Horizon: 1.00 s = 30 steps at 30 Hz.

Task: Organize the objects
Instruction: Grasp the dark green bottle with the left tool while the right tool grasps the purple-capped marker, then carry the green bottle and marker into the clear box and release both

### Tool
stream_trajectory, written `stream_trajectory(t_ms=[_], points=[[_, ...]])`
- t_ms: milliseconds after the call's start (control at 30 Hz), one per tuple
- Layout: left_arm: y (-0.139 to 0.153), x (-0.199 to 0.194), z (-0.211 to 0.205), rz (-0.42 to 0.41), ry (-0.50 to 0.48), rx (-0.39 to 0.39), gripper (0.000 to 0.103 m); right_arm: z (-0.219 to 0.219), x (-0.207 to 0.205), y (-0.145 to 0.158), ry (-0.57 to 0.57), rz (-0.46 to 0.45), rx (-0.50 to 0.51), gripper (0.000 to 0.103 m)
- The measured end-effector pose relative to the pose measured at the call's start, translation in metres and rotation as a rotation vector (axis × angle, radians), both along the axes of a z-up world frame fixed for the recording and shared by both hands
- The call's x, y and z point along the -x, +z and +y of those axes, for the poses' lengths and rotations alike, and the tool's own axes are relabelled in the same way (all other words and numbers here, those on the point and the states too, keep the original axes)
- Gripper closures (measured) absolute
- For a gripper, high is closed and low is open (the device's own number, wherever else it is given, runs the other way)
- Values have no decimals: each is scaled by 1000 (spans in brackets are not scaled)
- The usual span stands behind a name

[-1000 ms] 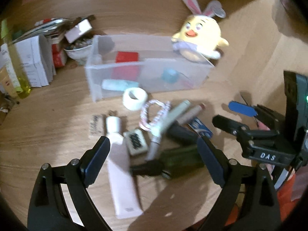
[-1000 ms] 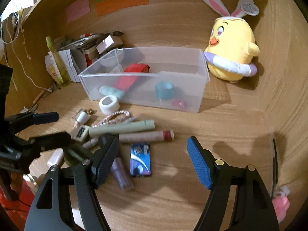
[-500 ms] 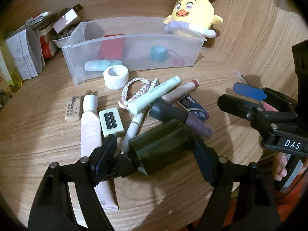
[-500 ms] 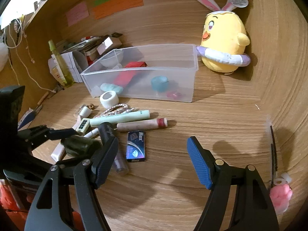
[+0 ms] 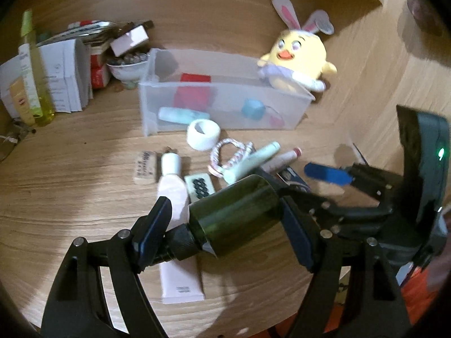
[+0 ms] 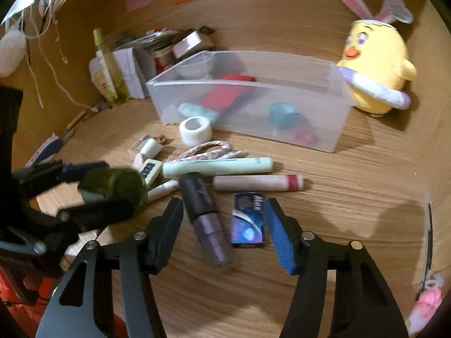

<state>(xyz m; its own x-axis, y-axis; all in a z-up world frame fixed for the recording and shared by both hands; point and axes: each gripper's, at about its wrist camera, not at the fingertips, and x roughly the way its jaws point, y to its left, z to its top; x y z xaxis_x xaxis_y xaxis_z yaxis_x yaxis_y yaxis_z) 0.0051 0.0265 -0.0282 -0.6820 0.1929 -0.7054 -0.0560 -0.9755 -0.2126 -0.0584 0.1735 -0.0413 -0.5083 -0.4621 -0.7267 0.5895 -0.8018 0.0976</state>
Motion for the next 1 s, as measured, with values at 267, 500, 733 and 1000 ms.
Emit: stream_trajectory(t_ms=[267, 500, 733, 1000], points=[[5, 2, -15, 20, 21, -29, 25, -23, 5, -15, 46, -37, -61, 78], [10, 4, -21, 36, 38, -41, 25, -15, -1, -9, 61, -47, -16, 80], [20, 9, -30, 55, 62, -59, 25, 1, -7, 8, 46, -19, 45, 80], [33, 18, -34, 84, 86, -65, 25, 14, -2, 25, 11, 16, 90, 80]])
